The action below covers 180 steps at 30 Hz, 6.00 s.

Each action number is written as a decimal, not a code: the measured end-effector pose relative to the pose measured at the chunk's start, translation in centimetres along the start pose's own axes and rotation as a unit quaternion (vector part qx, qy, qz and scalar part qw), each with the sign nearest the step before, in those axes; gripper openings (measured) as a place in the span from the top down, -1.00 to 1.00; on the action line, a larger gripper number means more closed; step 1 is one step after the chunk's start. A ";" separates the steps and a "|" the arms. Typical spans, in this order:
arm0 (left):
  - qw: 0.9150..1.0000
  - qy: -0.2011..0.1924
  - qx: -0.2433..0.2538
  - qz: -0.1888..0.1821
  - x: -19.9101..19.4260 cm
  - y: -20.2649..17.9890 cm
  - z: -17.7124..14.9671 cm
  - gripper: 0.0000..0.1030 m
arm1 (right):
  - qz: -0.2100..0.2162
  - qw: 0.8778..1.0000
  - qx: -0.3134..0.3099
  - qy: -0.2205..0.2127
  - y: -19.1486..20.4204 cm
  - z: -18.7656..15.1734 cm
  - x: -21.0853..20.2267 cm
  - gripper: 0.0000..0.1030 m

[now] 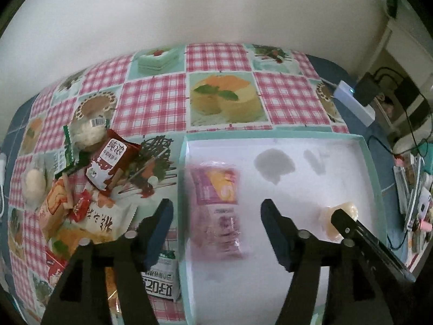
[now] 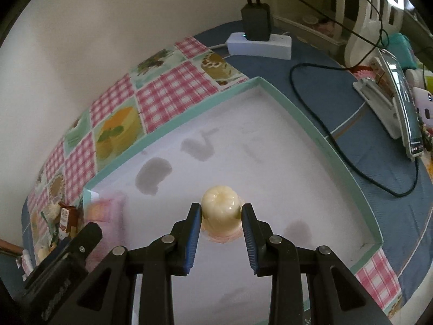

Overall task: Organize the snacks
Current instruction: 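Carry the purple bag with the left gripper into the white tray while the right drops the pastry there, then move both open grippers from the tray back over the snack pile, then grasp the red snack bag with the left gripper while the right grasps the yellow barcode bread bag, then carry the red bag with the left gripper into the tray while the right releases the yellow bag there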

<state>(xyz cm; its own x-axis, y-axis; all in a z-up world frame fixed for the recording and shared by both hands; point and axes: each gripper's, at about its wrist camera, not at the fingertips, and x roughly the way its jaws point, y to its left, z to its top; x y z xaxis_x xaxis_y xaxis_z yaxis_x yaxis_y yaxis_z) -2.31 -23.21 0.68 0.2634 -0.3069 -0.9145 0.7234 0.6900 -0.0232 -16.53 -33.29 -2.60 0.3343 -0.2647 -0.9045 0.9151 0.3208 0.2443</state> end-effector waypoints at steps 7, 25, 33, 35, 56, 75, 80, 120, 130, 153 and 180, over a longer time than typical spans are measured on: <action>0.998 0.013 -0.034 0.043 -1.2 3.5 -1.0 -0.51 | -0.009 1.000 -0.005 0.004 0.3 -0.2 -0.7 0.36; 0.963 0.007 -0.219 0.159 -6.7 19.9 -7.8 -0.84 | 0.053 0.990 -0.129 0.003 9.1 -6.8 -6.3 -0.25; 0.951 0.014 -0.270 0.149 -7.4 23.5 -10.4 -0.84 | 0.070 0.982 -0.171 0.024 12.4 -10.1 -5.8 -0.44; 0.947 0.015 -0.286 0.147 -7.5 24.5 -10.8 -0.84 | 0.073 0.981 -0.176 0.032 13.0 -10.6 -5.5 -0.51; 0.959 0.077 -0.254 0.100 -3.0 24.8 -11.0 -0.85 | 0.073 0.972 -0.209 0.073 16.6 -13.2 -2.9 -1.00; 0.973 0.114 -0.189 0.063 -0.5 21.8 -9.9 -0.85 | 0.054 0.980 -0.180 0.066 15.2 -11.9 -2.5 -1.00; 0.964 0.112 -0.222 0.094 -0.1 23.2 -9.8 -0.85 | 0.060 0.978 -0.189 0.067 15.6 -12.2 -2.3 -1.00; 0.938 0.090 -0.326 0.077 -0.1 32.0 -10.5 0.79 | 0.095 0.935 -0.336 0.061 23.7 -17.5 -1.9 0.24; 0.936 0.079 -0.339 0.044 -1.5 34.2 -11.8 0.11 | 0.094 0.940 -0.320 0.070 23.0 -16.7 -1.8 0.24; 0.958 0.057 -0.256 0.116 1.7 32.1 -7.9 -0.92 | 0.114 0.946 -0.291 0.088 21.9 -15.5 -1.7 0.24; 0.950 0.032 -0.256 0.177 -2.9 29.8 -9.3 -0.05 | 0.143 0.950 -0.266 0.073 20.8 -13.6 -3.7 0.24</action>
<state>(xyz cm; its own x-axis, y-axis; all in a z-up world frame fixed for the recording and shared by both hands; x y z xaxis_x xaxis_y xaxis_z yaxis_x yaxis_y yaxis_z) 12.59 4.35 -1.15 0.3817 0.0321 -0.9237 0.1876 0.9759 0.1114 -1.83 -13.25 1.11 0.4826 0.0193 -0.8756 0.5340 0.7859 0.3117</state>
